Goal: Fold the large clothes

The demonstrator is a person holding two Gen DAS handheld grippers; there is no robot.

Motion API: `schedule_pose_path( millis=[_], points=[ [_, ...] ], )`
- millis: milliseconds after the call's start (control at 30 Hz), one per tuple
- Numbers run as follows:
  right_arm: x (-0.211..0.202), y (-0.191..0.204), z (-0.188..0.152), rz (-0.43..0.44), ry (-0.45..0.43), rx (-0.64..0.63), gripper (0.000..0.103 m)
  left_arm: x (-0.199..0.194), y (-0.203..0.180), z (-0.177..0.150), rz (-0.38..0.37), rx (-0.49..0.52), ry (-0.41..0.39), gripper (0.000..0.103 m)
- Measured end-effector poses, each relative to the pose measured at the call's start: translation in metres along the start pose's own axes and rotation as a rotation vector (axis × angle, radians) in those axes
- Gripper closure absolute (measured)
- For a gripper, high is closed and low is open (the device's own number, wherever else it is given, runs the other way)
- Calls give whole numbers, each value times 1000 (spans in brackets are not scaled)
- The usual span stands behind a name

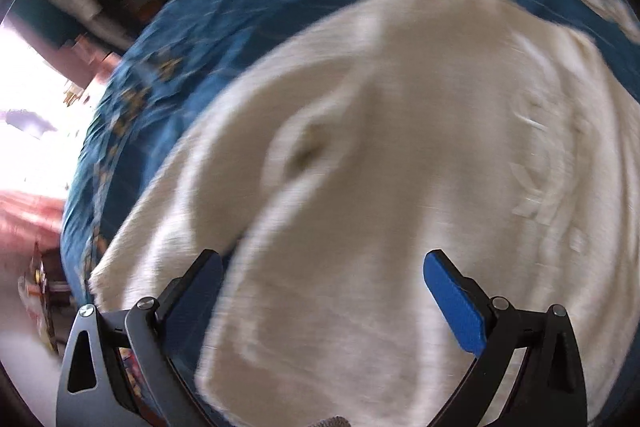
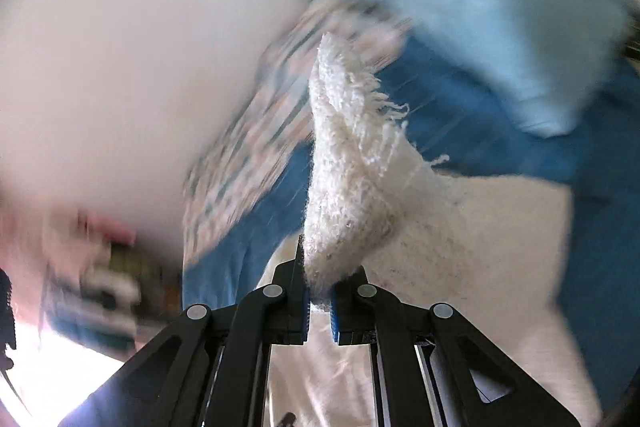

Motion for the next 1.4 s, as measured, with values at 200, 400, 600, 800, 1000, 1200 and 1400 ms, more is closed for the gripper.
schedule_pose_path(
  millis=[200, 400, 600, 800, 1000, 1200, 1400],
  points=[
    [160, 108, -124, 45, 325, -371, 95, 26, 81, -15, 73, -107, 40, 0],
    [242, 96, -234, -112, 669, -597, 88, 33, 136, -36, 113, -160, 68, 0],
    [157, 84, -185, -114, 583, -466, 50, 26, 147, -51, 78, -188, 95, 0],
    [59, -54, -117, -347, 511, -119, 50, 21, 114, -46, 9, -133, 92, 0],
    [70, -161, -94, -567, 450, -38, 71, 15, 66, -31, -15, -34, 40, 0],
    [57, -212, -64, -651, 396, 57, 83, 25, 55, -28, -7, -42, 56, 0],
    [32, -130, -98, -554, 454, -154, 57, 26, 109, -54, -9, -210, 136, 0]
  ],
)
Point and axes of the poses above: each gripper's, at about its wrist camera, not at the fingertips, and x roughly the way its jaws point, y to its left, z to its top, the point moved 4 cm from there along x, roughly the way its jaws point, and after that the axes turned 1 degree about -x, right-handed, at the moved point
